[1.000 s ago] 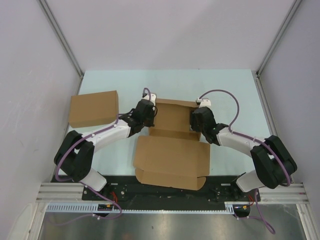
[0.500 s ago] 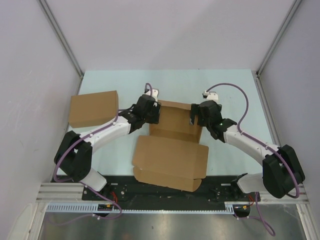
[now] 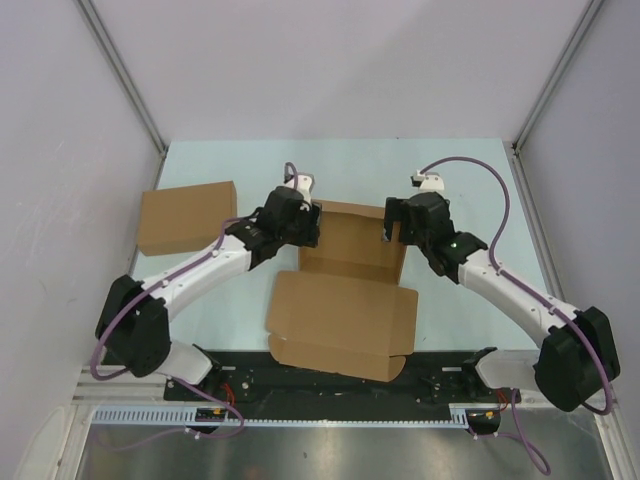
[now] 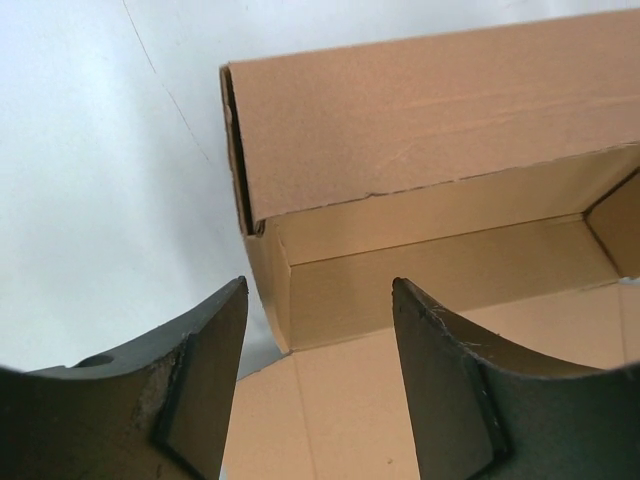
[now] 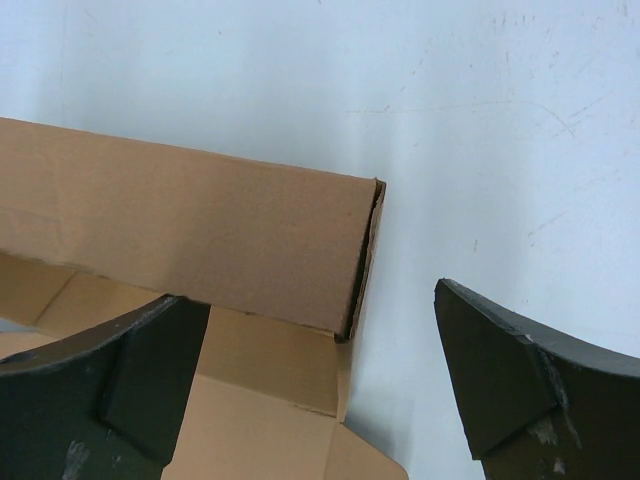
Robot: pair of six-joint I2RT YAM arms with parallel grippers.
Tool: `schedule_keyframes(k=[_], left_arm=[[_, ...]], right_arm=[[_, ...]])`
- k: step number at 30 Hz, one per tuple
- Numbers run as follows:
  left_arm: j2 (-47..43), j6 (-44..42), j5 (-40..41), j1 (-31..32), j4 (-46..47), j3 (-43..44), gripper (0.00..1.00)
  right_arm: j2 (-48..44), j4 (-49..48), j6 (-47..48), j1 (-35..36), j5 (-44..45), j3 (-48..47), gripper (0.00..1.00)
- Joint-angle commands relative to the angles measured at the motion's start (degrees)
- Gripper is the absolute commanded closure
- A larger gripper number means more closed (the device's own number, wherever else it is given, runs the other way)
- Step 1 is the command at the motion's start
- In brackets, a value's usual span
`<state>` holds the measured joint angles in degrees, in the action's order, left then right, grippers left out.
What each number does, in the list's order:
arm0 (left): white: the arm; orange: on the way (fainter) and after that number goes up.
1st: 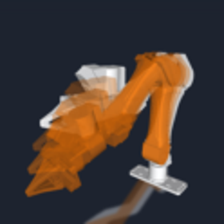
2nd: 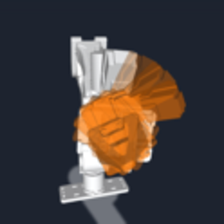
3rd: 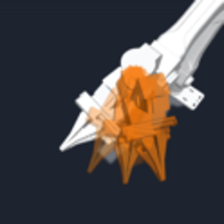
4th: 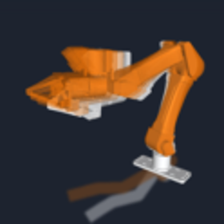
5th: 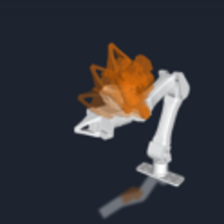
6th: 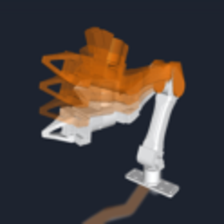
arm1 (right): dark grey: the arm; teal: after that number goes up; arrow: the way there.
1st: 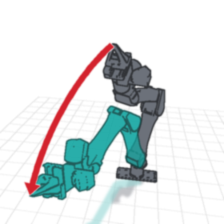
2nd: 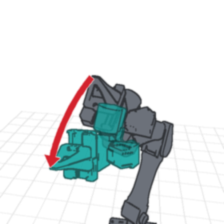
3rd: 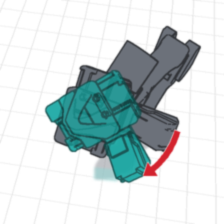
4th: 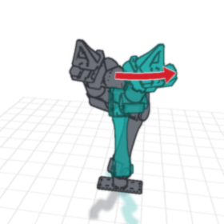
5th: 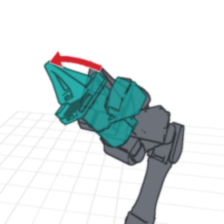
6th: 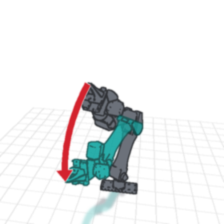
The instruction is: Fold the paper box
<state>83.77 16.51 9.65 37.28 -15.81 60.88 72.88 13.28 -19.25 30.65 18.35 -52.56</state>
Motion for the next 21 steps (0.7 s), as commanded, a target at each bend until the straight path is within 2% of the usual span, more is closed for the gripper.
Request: schedule_keyframes(k=[1, 14, 17, 18, 21], left_arm=[[-5.63, -1.22, 0.45, 0.34, 0.61, -0.67, 0.36], [0.08, -1.75, 3.09, 0.34, 6.93, -3.75, 0.47], [1.66, -1.66, 4.49, 0.17, 7.99, -3.67, 0.60], [2.53, -1.66, 4.85, 0.25, 7.73, -3.40, 0.69], [3.68, -2.18, 5.64, 0.16, 6.85, -1.65, 0.74]], right_arm=[[-3.62, 0.35, 1.49, -0.16, -0.51, -3.17, 0.00], [-1.17, -1.41, 1.05, -0.77, -2.18, -3.34, 0.00], [-0.90, -1.85, 0.88, -0.86, -2.35, -3.34, 0.00], [-0.90, -1.94, 0.88, -0.86, -2.18, -3.34, 0.00], [-1.34, -1.94, 1.40, -0.95, -1.74, -3.34, 0.00]])
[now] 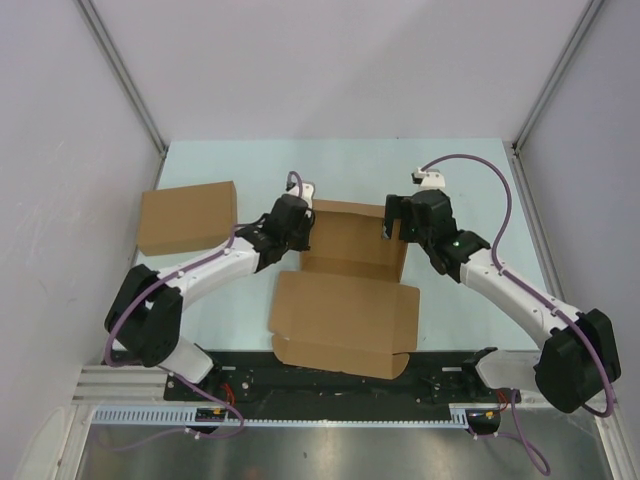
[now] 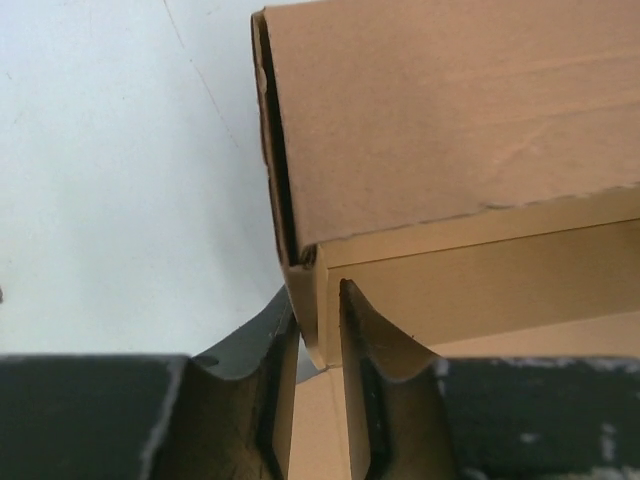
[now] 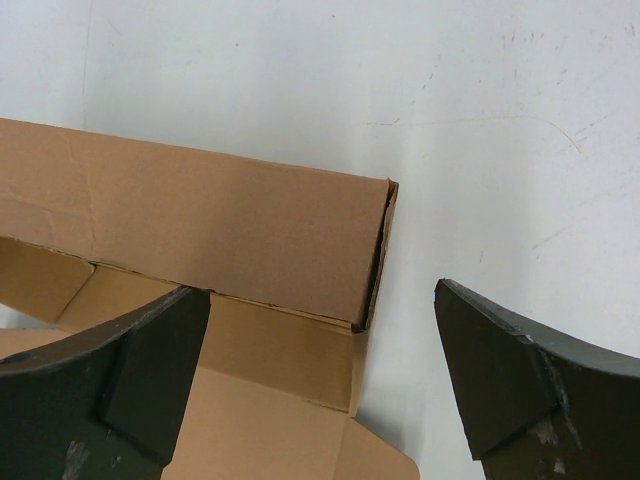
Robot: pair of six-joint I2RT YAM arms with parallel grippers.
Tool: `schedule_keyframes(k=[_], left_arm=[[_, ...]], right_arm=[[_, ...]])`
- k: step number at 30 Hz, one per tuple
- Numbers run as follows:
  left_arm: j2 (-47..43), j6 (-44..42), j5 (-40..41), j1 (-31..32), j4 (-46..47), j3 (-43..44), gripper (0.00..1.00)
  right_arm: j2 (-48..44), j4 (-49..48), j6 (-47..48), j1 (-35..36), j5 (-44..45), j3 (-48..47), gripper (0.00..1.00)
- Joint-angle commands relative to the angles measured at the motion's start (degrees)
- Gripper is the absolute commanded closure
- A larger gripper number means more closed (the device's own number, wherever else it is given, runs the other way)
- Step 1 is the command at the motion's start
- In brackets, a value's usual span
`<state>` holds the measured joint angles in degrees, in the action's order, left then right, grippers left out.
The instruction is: Fold the paper box
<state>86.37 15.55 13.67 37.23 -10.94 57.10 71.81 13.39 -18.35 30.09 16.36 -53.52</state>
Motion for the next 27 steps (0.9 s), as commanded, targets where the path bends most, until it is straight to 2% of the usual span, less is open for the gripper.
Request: schedule_keyframes(k=[1, 3, 8, 11, 17, 21, 25, 27], left_arm=[[1.34, -1.49, 1.71, 0.21, 1.19, 3.27, 0.74], [2.31, -2.54, 1.88, 0.12, 0.66, 4.50, 0.74], [6.44, -4.30, 0.57, -0.58, -5.40, 13.72, 0.76], [7.50, -4.65, 0.22, -0.58, -6.81, 16.02, 0.71], [6.97, -4.74, -0.23, -0.58, -6.72, 15.59, 0.51], [4.87, -4.22, -0.05, -0.50, -7.25, 13.66, 0.43], [0.30, -3.34, -0.75, -0.50, -6.73, 10.40, 0.38], [-2.42, -3.16, -1.01, -0.50, -6.90, 8.91, 0.36]], right_arm=[[-0.53, -1.88, 0.68, -0.38, 0.60, -2.64, 0.00], [-1.15, -1.09, 1.38, -0.47, 1.30, -3.17, 0.00], [-1.50, 0.06, 1.74, -0.82, 2.97, -5.19, 0.00], [-2.20, 0.50, 2.79, -0.21, 4.46, -6.16, 0.00], [-3.79, 2.16, 10.77, 4.71, 8.34, -10.72, 0.00], [-1.77, 2.96, 18.25, 9.98, 10.62, -14.94, 0.00], [0.17, 0.51, 29.13, 14.73, 11.68, -15.39, 0.00], [0.78, -0.03, 31.43, 16.92, 11.42, -15.74, 0.00]])
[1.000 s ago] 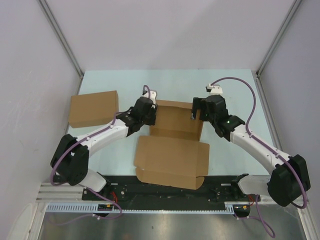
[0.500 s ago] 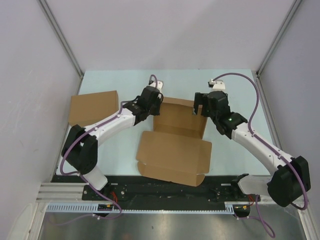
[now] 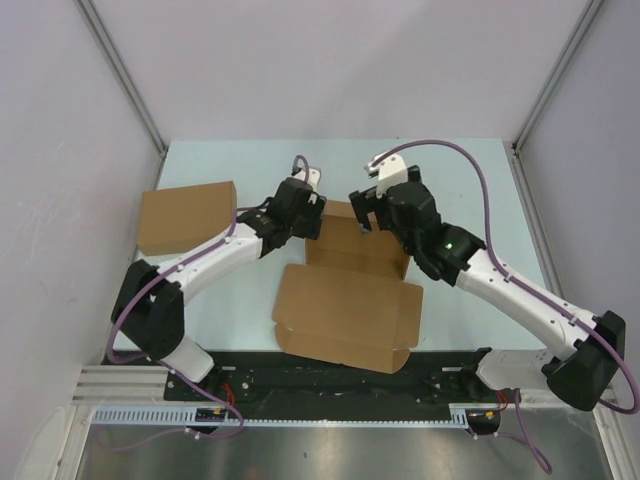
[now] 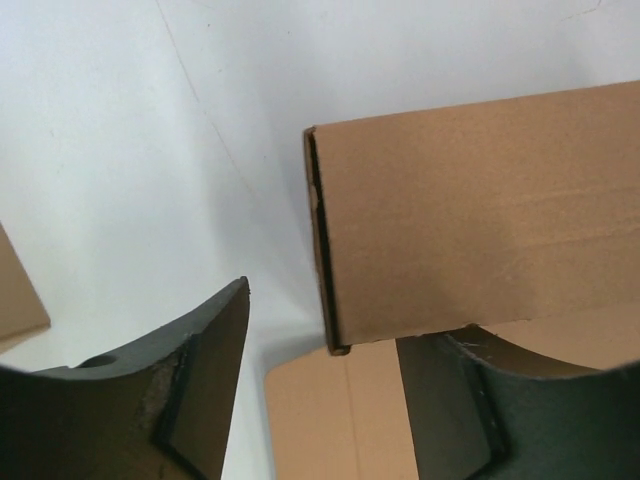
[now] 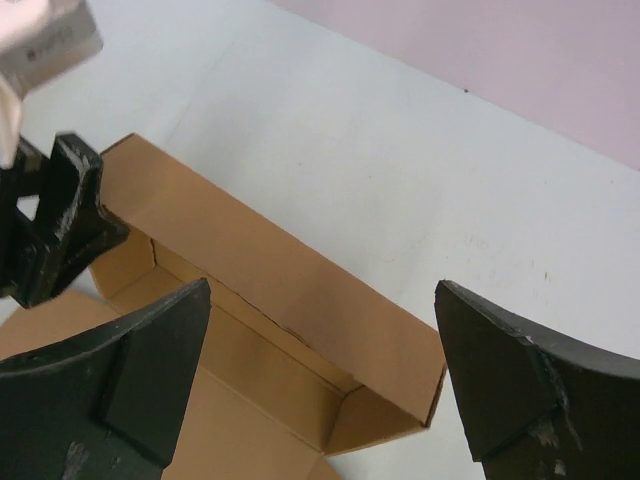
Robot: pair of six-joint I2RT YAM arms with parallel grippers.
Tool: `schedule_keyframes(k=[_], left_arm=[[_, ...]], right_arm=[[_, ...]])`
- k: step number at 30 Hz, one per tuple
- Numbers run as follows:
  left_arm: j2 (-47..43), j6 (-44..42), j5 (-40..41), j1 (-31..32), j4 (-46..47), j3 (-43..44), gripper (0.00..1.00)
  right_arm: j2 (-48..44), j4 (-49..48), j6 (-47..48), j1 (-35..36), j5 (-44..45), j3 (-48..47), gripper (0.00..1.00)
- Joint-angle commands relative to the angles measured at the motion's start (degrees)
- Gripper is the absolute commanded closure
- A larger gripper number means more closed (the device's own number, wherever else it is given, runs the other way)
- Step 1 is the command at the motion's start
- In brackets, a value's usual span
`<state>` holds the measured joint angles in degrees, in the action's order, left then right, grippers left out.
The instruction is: Fold the paper box
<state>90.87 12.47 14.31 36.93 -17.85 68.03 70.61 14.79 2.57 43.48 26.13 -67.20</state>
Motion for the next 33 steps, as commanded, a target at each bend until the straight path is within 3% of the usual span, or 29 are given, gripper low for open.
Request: schedule_keyframes(k=[1, 12, 19, 28, 33], left_arm=[[-7.89, 0.10, -1.74, -0.19, -0.17, -2.37, 0.35], [-19.22, 0.45, -1.92, -0.19, -2.54, -8.78, 0.29], [-25.29, 2.99, 6.34, -1.68, -1.40, -13.27, 0.20], [-26.27, 4.85, 5.03, -5.46, -0.61, -14.85, 0.19], [-28.02, 5.72, 5.29, -6.60, -0.17, -16.52, 0.20]], right_arm=[[2.42, -1.17, 11.31, 3.97, 0.77, -2.67, 0.00], [8.75, -1.34, 20.36, 11.44, 3.13, -3.90, 0.00], [12.88, 0.07, 23.88, 14.61, 6.56, -3.90, 0.00], [17.72, -3.18, 27.31, 14.87, 10.42, -3.99, 0.04], [22.28, -9.23, 34.51, 15.49, 16.03, -3.99, 0.08]])
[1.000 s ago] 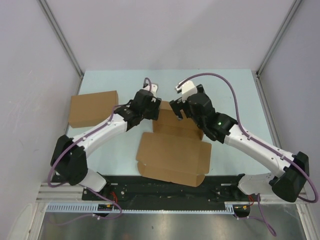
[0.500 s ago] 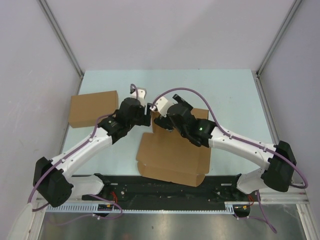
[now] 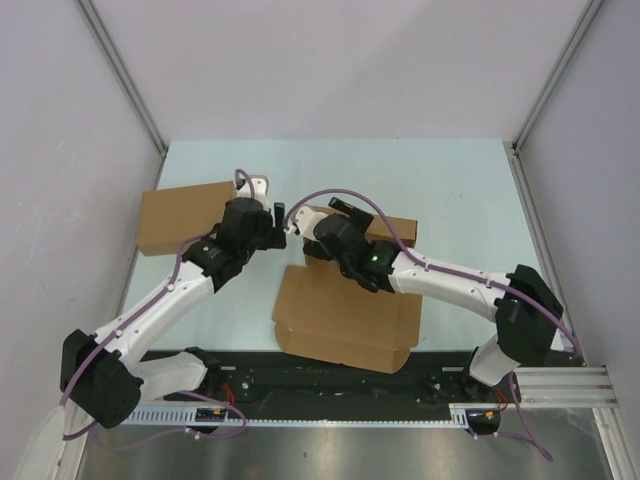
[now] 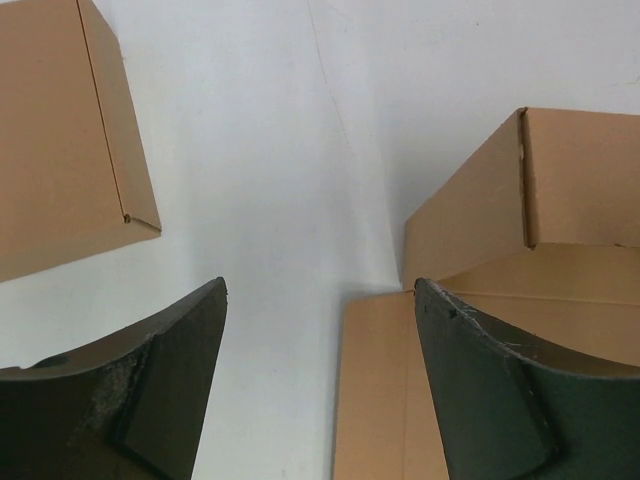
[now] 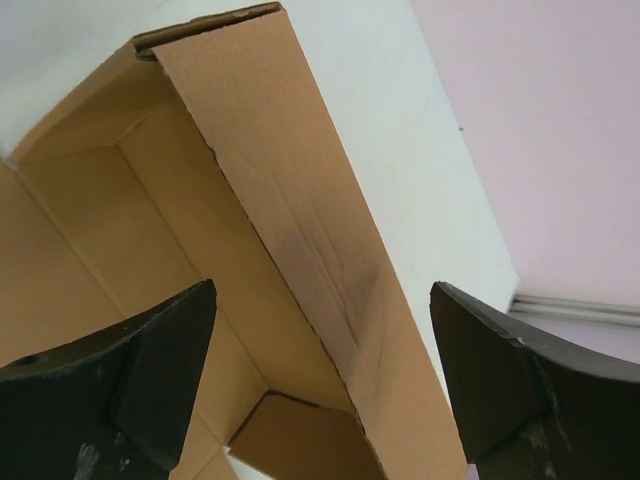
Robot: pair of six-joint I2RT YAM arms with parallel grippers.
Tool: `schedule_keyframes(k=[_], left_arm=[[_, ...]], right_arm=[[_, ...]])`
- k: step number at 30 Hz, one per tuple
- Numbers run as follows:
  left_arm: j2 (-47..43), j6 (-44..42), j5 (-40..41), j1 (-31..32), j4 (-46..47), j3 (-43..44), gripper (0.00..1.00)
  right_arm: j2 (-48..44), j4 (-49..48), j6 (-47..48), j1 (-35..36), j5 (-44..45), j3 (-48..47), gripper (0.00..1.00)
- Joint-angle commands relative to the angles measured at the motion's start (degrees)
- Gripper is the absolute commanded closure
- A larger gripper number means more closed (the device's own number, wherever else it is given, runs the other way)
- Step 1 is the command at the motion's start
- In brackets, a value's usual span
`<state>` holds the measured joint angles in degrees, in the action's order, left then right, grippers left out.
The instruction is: Fold the paper box
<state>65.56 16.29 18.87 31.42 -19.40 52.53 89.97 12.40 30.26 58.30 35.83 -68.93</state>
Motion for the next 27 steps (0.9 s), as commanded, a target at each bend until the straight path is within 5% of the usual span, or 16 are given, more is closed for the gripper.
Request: schedule_keyframes(k=[1, 5, 8, 18, 27], left_arm=[[-3.07, 2.33, 0.55, -1.45, 1.29, -1.20, 0.19], [-5.44, 4.27, -2.08, -4.51, 2.26, -2.87, 0.18], [-6.84, 4.54, -2.53, -5.49, 2.26, -3.66, 0.19], [-7.03, 4.62, -3.32, -6.28, 2.87, -4.11, 0.19], [-7.55, 5.94, -0.33, -6.81, 2.87, 0.98, 0.19]], right_arm=[[3.62, -8.17, 8.57, 0.93, 7.57, -2.27, 0.09], [6.79, -15.81, 15.34, 1.11, 12.23, -2.27, 0.17], [7.85, -17.58, 17.72, 1.29, 14.78, -2.53, 0.43], [6.45, -18.55, 18.70, 1.55, 18.13, -2.88, 0.77], [7.32, 9.45, -7.47, -8.89, 10.85, -20.00, 0.82]])
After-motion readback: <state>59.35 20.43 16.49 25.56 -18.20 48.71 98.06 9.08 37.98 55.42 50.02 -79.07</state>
